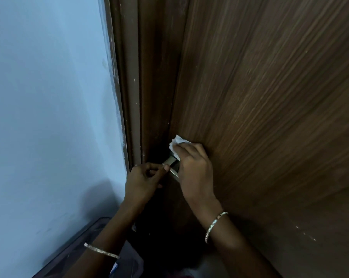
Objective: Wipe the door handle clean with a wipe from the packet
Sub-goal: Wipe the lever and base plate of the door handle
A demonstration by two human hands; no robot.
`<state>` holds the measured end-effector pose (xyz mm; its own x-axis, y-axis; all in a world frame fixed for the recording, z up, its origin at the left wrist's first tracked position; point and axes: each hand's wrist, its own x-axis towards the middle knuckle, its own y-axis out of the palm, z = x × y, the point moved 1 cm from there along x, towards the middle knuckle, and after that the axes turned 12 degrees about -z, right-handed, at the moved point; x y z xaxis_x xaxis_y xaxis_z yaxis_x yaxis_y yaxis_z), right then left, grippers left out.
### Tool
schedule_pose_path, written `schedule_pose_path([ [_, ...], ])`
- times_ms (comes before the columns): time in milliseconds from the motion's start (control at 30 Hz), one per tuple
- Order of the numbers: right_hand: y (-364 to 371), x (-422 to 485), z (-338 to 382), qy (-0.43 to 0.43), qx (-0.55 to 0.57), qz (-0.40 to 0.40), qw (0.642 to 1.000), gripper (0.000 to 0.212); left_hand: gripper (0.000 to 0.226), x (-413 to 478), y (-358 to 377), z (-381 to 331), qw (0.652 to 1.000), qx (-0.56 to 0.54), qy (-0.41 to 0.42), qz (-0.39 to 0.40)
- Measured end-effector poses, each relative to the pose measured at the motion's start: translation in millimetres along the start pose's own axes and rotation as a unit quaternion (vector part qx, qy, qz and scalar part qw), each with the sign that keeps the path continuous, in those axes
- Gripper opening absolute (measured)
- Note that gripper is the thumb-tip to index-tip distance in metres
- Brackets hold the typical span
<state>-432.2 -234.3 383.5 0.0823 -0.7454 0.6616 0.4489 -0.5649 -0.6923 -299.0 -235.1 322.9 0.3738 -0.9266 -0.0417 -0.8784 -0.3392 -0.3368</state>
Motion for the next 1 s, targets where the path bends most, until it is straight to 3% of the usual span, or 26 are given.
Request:
schedule_pose_path([
  [67, -3, 0, -3, 0.010, 0.021, -0.024, 0.999, 0.039, 0.036, -8, -8, -9, 0.972, 0.116, 0.176, -0.107],
  [100, -5, 1, -4, 0.028, 0.043, -0.044, 0.998, 0.034, 0.045, -11, -10, -14, 0.952, 0.119, 0.252, -0.128],
  [167, -7, 3, -5, 0.086, 0.104, -0.085, 0.987, 0.023, 0.059, -9, -10, -22, 0.921, 0.084, 0.368, -0.095],
  [233, -7, 5, -5, 0.145, 0.160, -0.096, 0.972, 0.015, 0.056, -2, -7, -28, 0.903, 0.066, 0.420, -0.065],
  [400, -11, -2, -7, 0.265, 0.303, -0.044, 0.914, 0.028, 0.025, 9, 6, -27, 0.892, 0.073, 0.433, -0.107],
  [533, -24, -23, -9, 0.235, 0.199, -0.052, 0.950, 0.023, 0.019, 15, 17, -28, 0.903, 0.094, 0.399, -0.131],
  [700, -24, -60, -12, 0.288, 0.123, 0.063, 0.948, 0.021, 0.017, 6, 27, -22, 0.937, 0.096, 0.314, -0.121],
  [867, -22, -62, -14, 0.297, 0.121, 0.053, 0.946, 0.023, 0.018, 1, 31, -21, 0.913, 0.160, 0.360, -0.109],
  [1000, -22, -66, -15, 0.300, 0.142, 0.035, 0.943, 0.026, 0.014, 5, 28, -24, 0.895, 0.113, 0.419, -0.097],
])
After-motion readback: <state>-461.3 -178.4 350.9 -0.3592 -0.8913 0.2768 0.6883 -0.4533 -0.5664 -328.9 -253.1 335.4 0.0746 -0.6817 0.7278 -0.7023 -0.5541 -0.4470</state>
